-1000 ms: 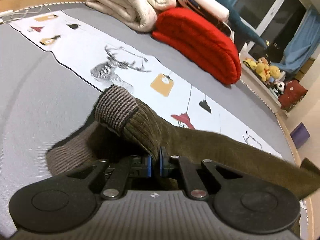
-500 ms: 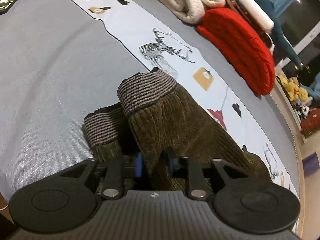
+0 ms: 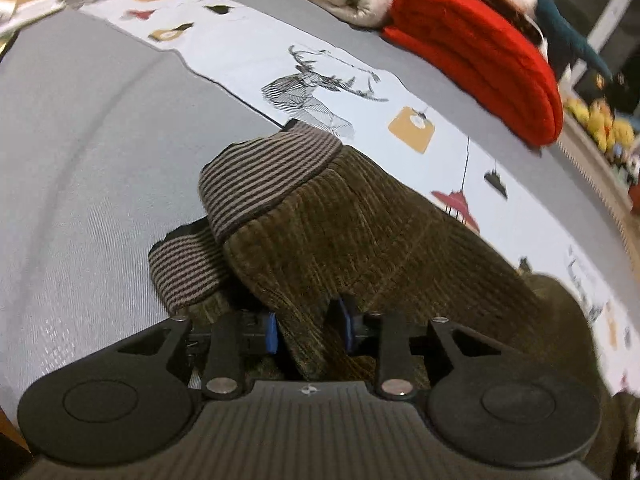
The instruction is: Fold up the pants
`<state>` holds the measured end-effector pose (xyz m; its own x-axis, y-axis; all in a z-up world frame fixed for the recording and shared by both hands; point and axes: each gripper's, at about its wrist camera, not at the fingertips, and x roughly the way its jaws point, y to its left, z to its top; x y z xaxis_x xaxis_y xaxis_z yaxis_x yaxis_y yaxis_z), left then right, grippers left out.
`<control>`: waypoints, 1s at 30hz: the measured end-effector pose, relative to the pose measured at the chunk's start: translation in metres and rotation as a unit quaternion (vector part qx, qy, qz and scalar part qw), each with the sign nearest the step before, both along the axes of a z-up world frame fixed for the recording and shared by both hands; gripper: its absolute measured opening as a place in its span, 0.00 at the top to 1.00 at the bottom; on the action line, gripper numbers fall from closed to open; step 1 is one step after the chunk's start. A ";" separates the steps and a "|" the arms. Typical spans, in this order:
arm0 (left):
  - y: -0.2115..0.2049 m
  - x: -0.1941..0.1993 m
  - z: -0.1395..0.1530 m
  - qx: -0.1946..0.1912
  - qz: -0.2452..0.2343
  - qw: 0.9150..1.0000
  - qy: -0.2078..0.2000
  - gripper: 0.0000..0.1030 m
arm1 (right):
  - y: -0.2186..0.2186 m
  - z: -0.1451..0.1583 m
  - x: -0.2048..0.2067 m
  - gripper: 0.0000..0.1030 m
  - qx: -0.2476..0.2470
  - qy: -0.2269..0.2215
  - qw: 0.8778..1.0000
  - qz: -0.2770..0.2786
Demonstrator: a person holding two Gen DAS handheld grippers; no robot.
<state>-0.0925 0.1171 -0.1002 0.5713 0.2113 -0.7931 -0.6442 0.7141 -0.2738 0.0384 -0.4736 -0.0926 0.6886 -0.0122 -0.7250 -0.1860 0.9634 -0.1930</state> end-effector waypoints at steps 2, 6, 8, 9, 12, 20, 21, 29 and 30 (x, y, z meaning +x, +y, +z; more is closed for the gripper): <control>-0.005 0.009 0.006 0.025 -0.025 0.999 0.026 0.80 | 0.011 -0.013 0.010 0.51 -0.045 0.014 0.999 0.014; -0.015 0.029 0.022 0.085 -0.084 0.990 0.077 0.88 | 0.021 -0.031 0.030 0.63 -0.098 0.028 0.995 0.011; -0.020 0.037 0.033 0.119 -0.119 0.982 0.080 0.90 | 0.018 -0.027 0.036 0.93 -0.078 0.024 0.997 -0.003; -0.023 0.037 0.042 0.141 -0.138 0.978 0.066 0.90 | 0.012 -0.020 0.038 0.93 -0.057 0.011 0.998 -0.019; -0.027 0.027 0.062 0.195 -0.187 0.963 0.014 0.90 | -0.043 0.036 0.022 0.93 0.073 -0.130 0.973 -0.178; -0.019 0.014 0.039 0.119 -0.210 0.967 0.084 0.90 | -0.190 -0.015 -0.055 0.93 0.302 0.019 0.835 -0.460; -0.017 0.015 0.036 0.106 -0.214 0.966 0.098 0.90 | -0.197 -0.025 -0.058 0.93 0.323 0.041 0.829 -0.456; 0.027 0.006 0.033 -0.023 -0.158 0.983 0.092 0.87 | -0.225 -0.045 -0.067 0.84 0.378 0.059 0.804 -0.456; 0.028 0.006 0.033 -0.027 -0.154 0.983 0.094 0.86 | -0.227 -0.047 -0.065 0.84 0.384 0.058 0.796 -0.463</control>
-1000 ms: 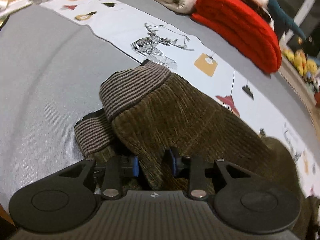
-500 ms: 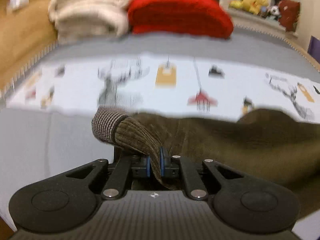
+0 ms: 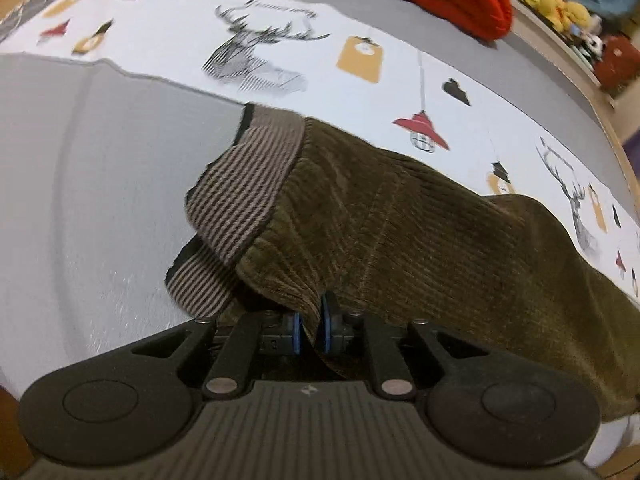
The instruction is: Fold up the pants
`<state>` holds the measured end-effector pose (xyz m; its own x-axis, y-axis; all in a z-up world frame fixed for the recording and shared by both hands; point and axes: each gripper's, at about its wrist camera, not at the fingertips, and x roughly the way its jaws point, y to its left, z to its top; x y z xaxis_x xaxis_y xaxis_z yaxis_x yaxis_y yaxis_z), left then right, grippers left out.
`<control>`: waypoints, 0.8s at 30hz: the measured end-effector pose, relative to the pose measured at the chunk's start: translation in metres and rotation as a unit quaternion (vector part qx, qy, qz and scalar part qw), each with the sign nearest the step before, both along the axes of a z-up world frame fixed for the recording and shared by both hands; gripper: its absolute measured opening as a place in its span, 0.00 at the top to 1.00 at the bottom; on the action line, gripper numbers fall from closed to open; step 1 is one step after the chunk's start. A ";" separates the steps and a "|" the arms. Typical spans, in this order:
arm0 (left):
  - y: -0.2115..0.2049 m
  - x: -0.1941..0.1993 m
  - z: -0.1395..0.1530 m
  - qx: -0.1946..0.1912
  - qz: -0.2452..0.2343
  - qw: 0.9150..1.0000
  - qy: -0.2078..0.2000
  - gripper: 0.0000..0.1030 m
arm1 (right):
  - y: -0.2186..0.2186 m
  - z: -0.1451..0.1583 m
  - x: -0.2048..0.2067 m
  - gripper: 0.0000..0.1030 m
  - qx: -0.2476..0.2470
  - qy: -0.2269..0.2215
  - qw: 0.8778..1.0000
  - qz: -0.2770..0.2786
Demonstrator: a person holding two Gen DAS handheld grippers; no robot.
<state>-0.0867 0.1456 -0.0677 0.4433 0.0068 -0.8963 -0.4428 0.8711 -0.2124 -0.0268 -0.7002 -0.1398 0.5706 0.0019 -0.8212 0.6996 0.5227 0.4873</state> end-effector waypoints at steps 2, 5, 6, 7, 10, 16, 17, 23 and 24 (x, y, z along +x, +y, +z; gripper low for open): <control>0.001 -0.001 0.000 0.002 0.003 1.000 0.006 0.84 | -0.003 -0.004 0.005 0.83 -0.001 0.002 1.000 -0.011; 0.002 -0.003 0.000 0.007 0.004 1.000 0.012 0.84 | -0.008 -0.008 0.009 0.83 -0.016 0.000 1.000 -0.015; 0.003 -0.005 0.000 0.006 0.004 1.000 0.015 0.87 | -0.010 -0.008 0.010 0.83 -0.020 -0.001 1.000 -0.015; 0.004 -0.006 0.000 0.003 0.003 1.000 0.018 0.88 | -0.012 -0.008 0.012 0.86 -0.025 -0.002 1.000 -0.014; 0.006 -0.010 0.005 0.002 0.003 1.000 0.001 0.94 | -0.014 0.004 0.012 0.94 -0.056 -0.025 0.998 -0.010; 0.006 -0.005 0.000 0.007 -0.002 0.999 0.035 0.93 | 0.009 0.038 0.006 0.94 -0.166 -0.023 0.986 -0.016; 0.007 -0.003 -0.002 0.006 -0.005 0.999 0.045 0.93 | 0.003 0.019 0.007 0.94 -0.132 0.034 0.990 -0.024; 0.024 -0.013 -0.001 -0.026 0.029 0.999 0.031 0.68 | 0.001 0.008 0.008 0.91 -0.130 0.068 0.989 -0.007; 0.028 -0.017 0.004 -0.027 0.047 0.998 0.010 0.68 | -0.001 0.009 0.006 0.90 -0.126 0.064 0.990 -0.014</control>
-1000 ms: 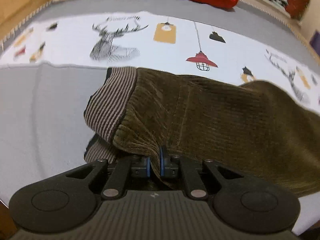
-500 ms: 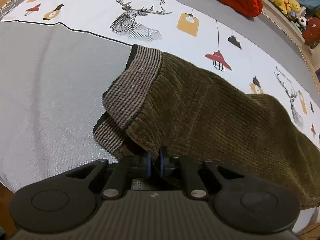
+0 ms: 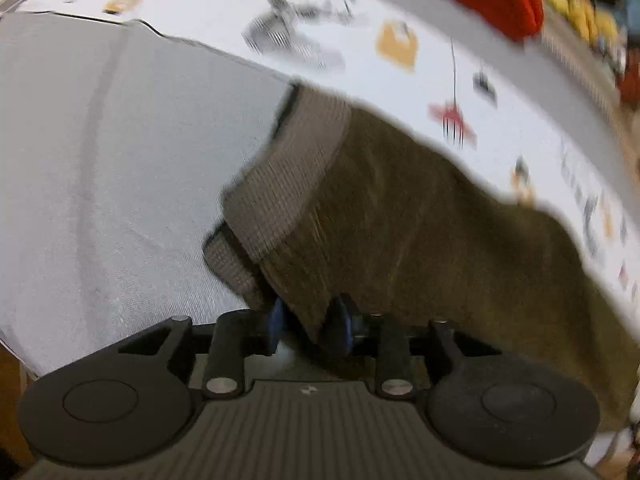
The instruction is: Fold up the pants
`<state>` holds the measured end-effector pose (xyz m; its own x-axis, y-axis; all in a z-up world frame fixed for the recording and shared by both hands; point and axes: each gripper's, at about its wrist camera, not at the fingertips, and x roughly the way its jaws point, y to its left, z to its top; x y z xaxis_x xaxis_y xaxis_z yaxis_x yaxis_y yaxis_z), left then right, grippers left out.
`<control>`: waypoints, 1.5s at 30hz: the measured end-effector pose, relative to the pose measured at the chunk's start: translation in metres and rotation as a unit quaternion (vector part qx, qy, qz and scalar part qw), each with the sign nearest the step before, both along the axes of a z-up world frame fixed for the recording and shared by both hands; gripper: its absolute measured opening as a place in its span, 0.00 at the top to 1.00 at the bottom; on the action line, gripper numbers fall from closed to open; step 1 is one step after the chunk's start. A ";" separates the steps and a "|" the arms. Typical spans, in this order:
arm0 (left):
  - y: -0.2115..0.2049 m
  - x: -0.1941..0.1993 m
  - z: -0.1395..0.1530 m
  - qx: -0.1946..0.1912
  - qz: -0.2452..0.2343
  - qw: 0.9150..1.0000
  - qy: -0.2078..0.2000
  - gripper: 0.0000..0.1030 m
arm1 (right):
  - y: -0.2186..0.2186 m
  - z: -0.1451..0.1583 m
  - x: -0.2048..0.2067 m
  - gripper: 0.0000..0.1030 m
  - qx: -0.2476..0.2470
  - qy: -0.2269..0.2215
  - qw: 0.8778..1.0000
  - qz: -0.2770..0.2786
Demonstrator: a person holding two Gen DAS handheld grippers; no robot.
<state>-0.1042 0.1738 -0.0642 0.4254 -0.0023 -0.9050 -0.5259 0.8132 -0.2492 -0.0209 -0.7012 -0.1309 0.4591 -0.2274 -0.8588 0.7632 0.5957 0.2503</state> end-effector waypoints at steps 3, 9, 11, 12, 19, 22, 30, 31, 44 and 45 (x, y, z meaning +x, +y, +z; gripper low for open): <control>0.012 -0.021 0.016 0.031 0.079 0.995 -0.052 0.64 | -0.007 0.000 -0.007 0.85 0.016 -0.012 1.000 -0.021; 0.011 -0.014 0.022 0.064 0.099 0.990 -0.083 0.44 | -0.006 -0.001 -0.006 0.66 0.022 -0.005 1.000 -0.009; 0.012 -0.003 0.018 0.081 0.098 0.989 -0.077 0.41 | -0.004 -0.005 -0.005 0.63 0.034 0.005 0.999 -0.002; 0.014 0.000 0.015 0.080 0.098 0.989 -0.076 0.41 | -0.004 -0.008 -0.004 0.63 0.043 0.010 0.999 0.000; 0.016 -0.004 0.008 0.078 0.110 0.990 -0.034 0.77 | 0.004 -0.012 0.001 0.63 0.043 0.023 0.999 0.011; 0.018 0.009 -0.007 0.081 0.098 0.991 0.033 0.66 | 0.004 -0.012 0.001 0.63 0.043 0.024 0.999 0.006; -0.004 -0.007 0.025 0.173 0.108 0.974 -0.100 0.48 | 0.006 -0.012 0.005 0.63 0.034 0.032 0.999 0.009; -0.009 -0.007 0.027 0.178 0.096 0.972 -0.117 0.48 | 0.006 -0.012 0.005 0.63 0.036 0.031 0.999 0.009; -0.035 0.045 -0.024 0.201 -0.036 0.979 0.011 0.77 | 0.009 -0.011 0.004 0.62 0.032 0.032 0.999 0.018; -0.037 0.042 -0.021 0.197 -0.030 0.980 -0.008 0.70 | 0.009 -0.011 0.004 0.62 0.033 0.032 0.999 0.018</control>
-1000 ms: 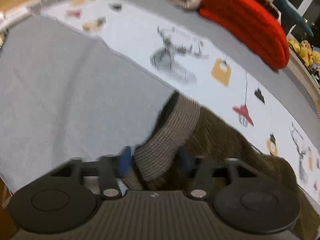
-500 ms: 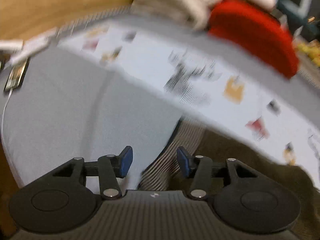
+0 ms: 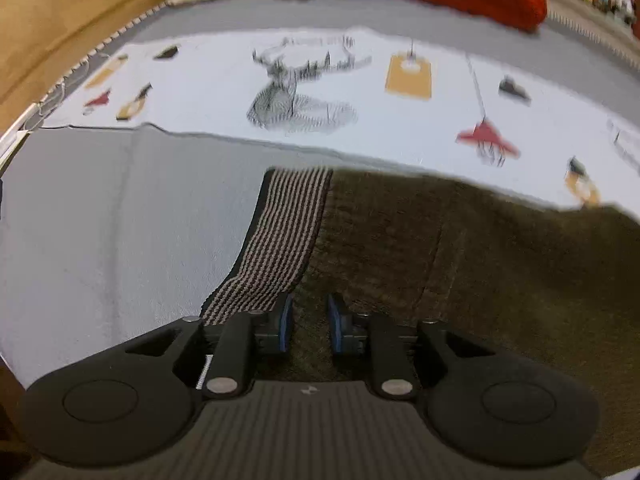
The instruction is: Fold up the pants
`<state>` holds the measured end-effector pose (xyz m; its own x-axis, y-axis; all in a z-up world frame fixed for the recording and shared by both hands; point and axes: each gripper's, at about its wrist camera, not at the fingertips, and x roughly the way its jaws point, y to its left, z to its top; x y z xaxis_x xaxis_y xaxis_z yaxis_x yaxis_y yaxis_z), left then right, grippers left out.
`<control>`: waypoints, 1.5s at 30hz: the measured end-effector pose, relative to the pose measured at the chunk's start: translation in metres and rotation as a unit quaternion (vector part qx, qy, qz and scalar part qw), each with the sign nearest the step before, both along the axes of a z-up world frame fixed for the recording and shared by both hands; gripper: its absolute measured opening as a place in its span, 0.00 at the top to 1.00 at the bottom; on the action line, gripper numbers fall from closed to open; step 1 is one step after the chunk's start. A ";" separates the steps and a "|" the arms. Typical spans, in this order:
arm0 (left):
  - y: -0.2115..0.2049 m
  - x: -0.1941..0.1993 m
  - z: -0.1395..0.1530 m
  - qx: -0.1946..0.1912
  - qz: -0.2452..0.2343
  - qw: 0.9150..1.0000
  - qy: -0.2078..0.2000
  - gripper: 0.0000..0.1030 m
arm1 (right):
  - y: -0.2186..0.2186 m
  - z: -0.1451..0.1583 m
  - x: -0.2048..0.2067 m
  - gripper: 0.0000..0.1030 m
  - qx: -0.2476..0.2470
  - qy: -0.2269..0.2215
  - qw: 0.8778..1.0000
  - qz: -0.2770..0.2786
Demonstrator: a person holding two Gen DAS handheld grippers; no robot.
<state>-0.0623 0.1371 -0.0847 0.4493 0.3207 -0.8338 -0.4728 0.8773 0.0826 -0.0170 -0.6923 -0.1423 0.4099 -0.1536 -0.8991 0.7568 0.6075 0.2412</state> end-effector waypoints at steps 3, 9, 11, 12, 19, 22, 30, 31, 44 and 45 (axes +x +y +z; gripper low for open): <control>0.004 -0.011 0.016 -0.013 0.006 0.998 -0.068 0.62 | -0.002 0.000 -0.001 0.61 0.004 -0.002 1.000 0.001; 0.012 -0.008 0.015 -0.060 0.007 0.997 -0.055 0.62 | -0.005 -0.001 -0.002 0.61 0.013 -0.007 1.000 0.000; 0.010 0.003 -0.001 -0.069 -0.002 0.997 0.020 0.62 | -0.005 -0.001 -0.002 0.61 0.013 -0.006 1.000 -0.001; 0.003 0.006 -0.001 -0.051 -0.017 0.998 0.032 0.58 | -0.004 -0.001 -0.002 0.61 0.013 -0.007 1.000 -0.001; -0.028 0.005 0.015 0.001 -0.069 0.997 -0.021 0.54 | -0.009 -0.002 -0.005 0.61 0.024 -0.015 1.000 -0.007; -0.036 0.003 0.020 -0.014 -0.104 0.993 -0.047 0.53 | -0.014 -0.001 -0.008 0.61 0.026 -0.021 0.999 -0.018; -0.083 -0.021 0.014 -0.127 -0.155 0.973 -0.116 0.53 | -0.023 -0.001 -0.013 0.60 0.021 -0.026 0.998 -0.047; -0.093 -0.026 0.009 -0.138 -0.151 0.972 -0.117 0.53 | -0.023 -0.001 -0.012 0.59 0.021 -0.025 0.998 -0.047; -0.170 -0.026 -0.035 -0.023 -0.201 0.979 -0.010 0.50 | -0.024 -0.001 -0.011 0.53 0.003 -0.015 0.999 -0.051; -0.171 -0.026 -0.036 -0.021 -0.203 0.979 -0.010 0.49 | -0.025 -0.001 -0.011 0.52 -0.002 -0.013 0.998 -0.055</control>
